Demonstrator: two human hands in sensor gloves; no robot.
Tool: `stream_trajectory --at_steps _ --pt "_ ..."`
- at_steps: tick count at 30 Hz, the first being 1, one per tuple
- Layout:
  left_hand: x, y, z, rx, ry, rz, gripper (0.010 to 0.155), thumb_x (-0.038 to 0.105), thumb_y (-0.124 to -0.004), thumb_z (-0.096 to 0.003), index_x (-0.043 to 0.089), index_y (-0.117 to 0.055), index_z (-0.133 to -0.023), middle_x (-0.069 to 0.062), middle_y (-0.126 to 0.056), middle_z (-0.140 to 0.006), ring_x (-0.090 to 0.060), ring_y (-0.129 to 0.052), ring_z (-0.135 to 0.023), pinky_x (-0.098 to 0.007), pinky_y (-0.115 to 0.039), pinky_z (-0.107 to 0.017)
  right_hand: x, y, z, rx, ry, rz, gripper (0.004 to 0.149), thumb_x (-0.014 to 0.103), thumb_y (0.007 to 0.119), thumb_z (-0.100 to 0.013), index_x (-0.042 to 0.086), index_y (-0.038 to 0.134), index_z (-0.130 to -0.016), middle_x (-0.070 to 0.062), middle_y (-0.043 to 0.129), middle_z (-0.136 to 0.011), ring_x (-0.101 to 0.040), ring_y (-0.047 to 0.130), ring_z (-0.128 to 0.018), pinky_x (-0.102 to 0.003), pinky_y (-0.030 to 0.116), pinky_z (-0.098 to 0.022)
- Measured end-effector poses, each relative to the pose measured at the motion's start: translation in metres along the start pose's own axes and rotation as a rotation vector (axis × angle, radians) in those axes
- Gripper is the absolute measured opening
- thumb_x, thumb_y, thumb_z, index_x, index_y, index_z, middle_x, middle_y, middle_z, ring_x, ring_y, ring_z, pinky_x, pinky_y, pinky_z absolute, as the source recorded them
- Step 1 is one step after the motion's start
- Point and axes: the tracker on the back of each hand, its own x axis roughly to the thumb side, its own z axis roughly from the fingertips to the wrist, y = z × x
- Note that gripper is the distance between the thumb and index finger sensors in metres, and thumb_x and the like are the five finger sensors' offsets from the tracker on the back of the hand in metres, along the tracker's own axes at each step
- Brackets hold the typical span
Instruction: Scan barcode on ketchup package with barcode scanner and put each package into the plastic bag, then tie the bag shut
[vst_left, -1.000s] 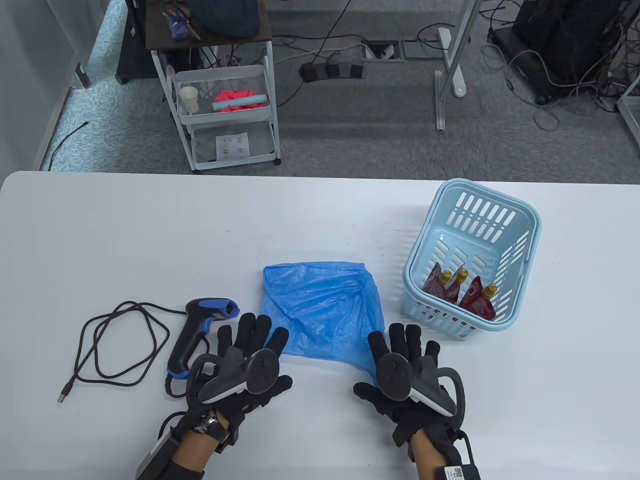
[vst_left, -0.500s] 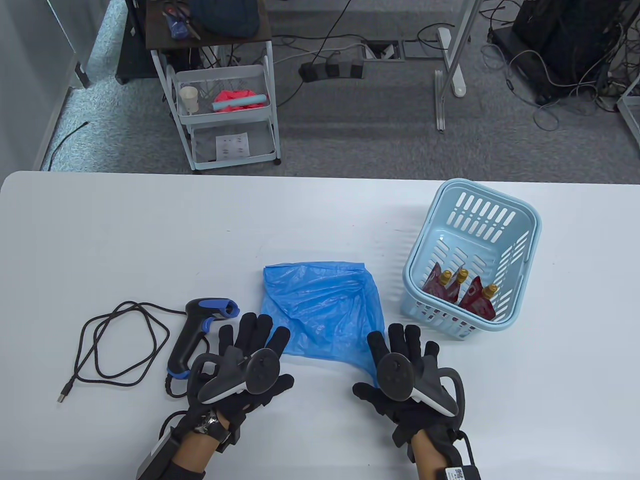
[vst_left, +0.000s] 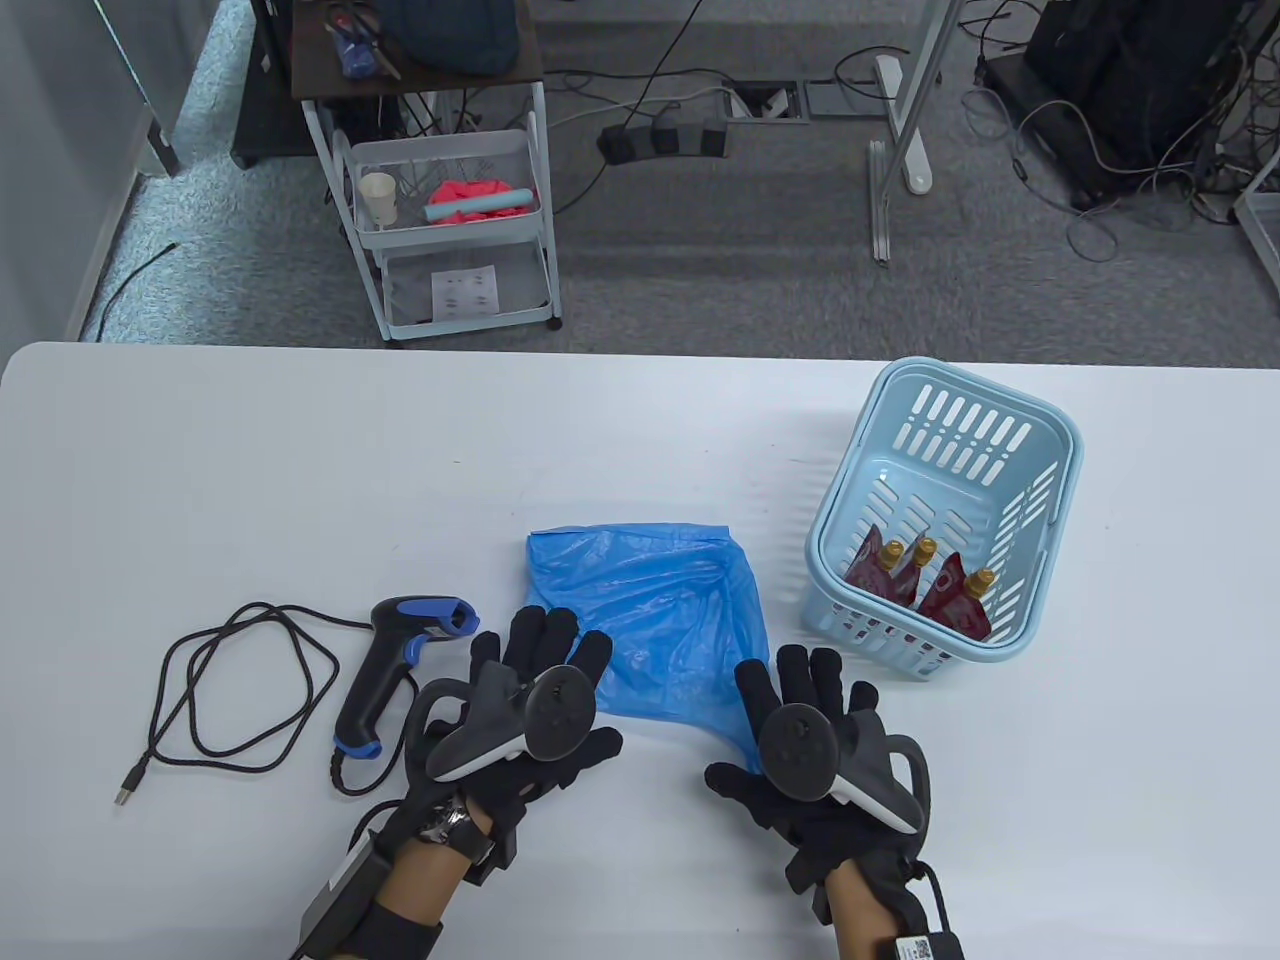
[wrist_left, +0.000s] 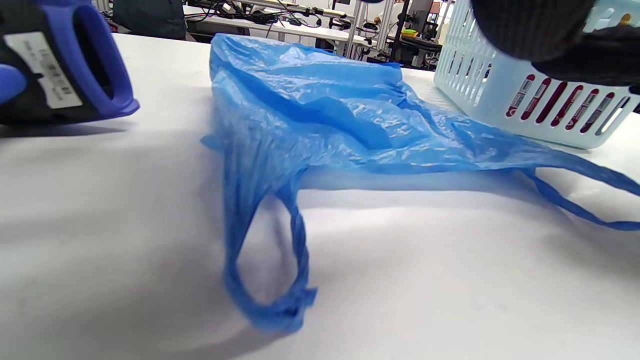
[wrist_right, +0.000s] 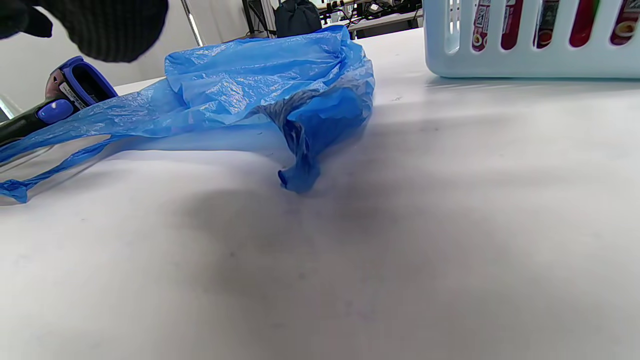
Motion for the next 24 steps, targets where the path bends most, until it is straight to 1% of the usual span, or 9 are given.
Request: stream_trajectory --at_steps 6,9,10,14,19,20,21,24 --pt "0.016 0.007 -0.018 -0.026 -0.009 -0.021 0.091 0.070 -0.070 -0.0425 0.031 -0.034 -0.116 -0.009 -0.024 -0.122 -0.042 -0.028 -0.117 -0.066 -0.040 -0.080 0.001 0.000 0.000 0.004 -0.005 -0.006 0.094 0.064 0.068 -0.050 0.019 0.017 -0.115 -0.023 0.007 -0.117 -0.049 0.001 -0.105 -0.073 0.008 -0.071" --pt "0.023 0.008 -0.027 -0.039 -0.009 -0.060 0.091 0.070 -0.071 -0.0418 0.032 -0.036 -0.116 -0.009 -0.026 -0.122 -0.042 -0.032 -0.117 -0.067 -0.050 -0.078 0.001 0.000 0.000 0.004 -0.005 -0.007 0.094 0.064 0.068 -0.050 0.019 0.017 -0.115 -0.022 0.007 -0.117 -0.049 0.001 -0.105 -0.073 0.008 -0.071" --pt "0.026 0.008 -0.030 -0.044 -0.009 -0.068 0.091 0.070 -0.072 -0.0416 0.031 -0.036 -0.116 -0.009 -0.026 -0.122 -0.042 -0.032 -0.117 -0.067 -0.051 -0.078 0.000 0.000 0.000 0.003 -0.004 -0.009 0.094 0.064 0.068 -0.050 0.019 0.017 -0.115 -0.023 0.007 -0.117 -0.049 0.001 -0.105 -0.073 0.008 -0.071" --pt "0.032 0.007 -0.040 -0.064 -0.012 -0.096 0.092 0.070 -0.073 -0.0407 0.031 -0.037 -0.116 -0.009 -0.026 -0.122 -0.042 -0.032 -0.117 -0.065 -0.050 -0.079 0.000 0.000 0.000 0.001 -0.006 -0.014 0.094 0.063 0.068 -0.050 0.019 0.017 -0.115 -0.023 0.007 -0.117 -0.049 0.001 -0.105 -0.073 0.008 -0.071" --pt "0.039 0.000 -0.052 -0.122 -0.004 -0.115 0.094 0.070 -0.073 -0.0400 0.032 -0.035 -0.116 -0.009 -0.024 -0.122 -0.042 -0.029 -0.117 -0.066 -0.048 -0.079 0.000 0.000 0.000 -0.004 -0.007 -0.020 0.094 0.063 0.068 -0.050 0.019 0.017 -0.115 -0.023 0.007 -0.117 -0.049 0.001 -0.105 -0.073 0.008 -0.071" --pt "0.039 -0.001 -0.053 -0.130 -0.003 -0.117 0.094 0.070 -0.073 -0.0400 0.032 -0.034 -0.116 -0.005 -0.023 -0.122 -0.041 -0.029 -0.117 -0.067 -0.047 -0.079 0.000 0.000 0.000 -0.005 -0.006 -0.019 0.094 0.063 0.068 -0.050 0.019 0.017 -0.115 -0.023 0.007 -0.117 -0.049 0.001 -0.105 -0.073 0.008 -0.071" --pt "0.041 -0.003 -0.056 -0.143 -0.004 -0.118 0.094 0.070 -0.073 -0.0398 0.032 -0.033 -0.116 -0.008 -0.023 -0.122 -0.041 -0.028 -0.118 -0.067 -0.047 -0.079 0.000 -0.001 0.000 -0.006 -0.006 -0.019 0.094 0.063 0.068 -0.050 0.019 0.017 -0.115 -0.023 0.007 -0.117 -0.049 0.001 -0.105 -0.073 0.009 -0.071" --pt "0.043 -0.007 -0.062 -0.177 0.002 -0.123 0.096 0.070 -0.074 -0.0391 0.033 -0.032 -0.116 -0.008 -0.022 -0.122 -0.042 -0.027 -0.117 -0.067 -0.046 -0.080 -0.001 -0.001 0.000 -0.008 -0.006 -0.018 0.094 0.063 0.068 -0.050 0.019 0.017 -0.115 -0.023 0.007 -0.117 -0.049 0.001 -0.105 -0.073 0.009 -0.071"
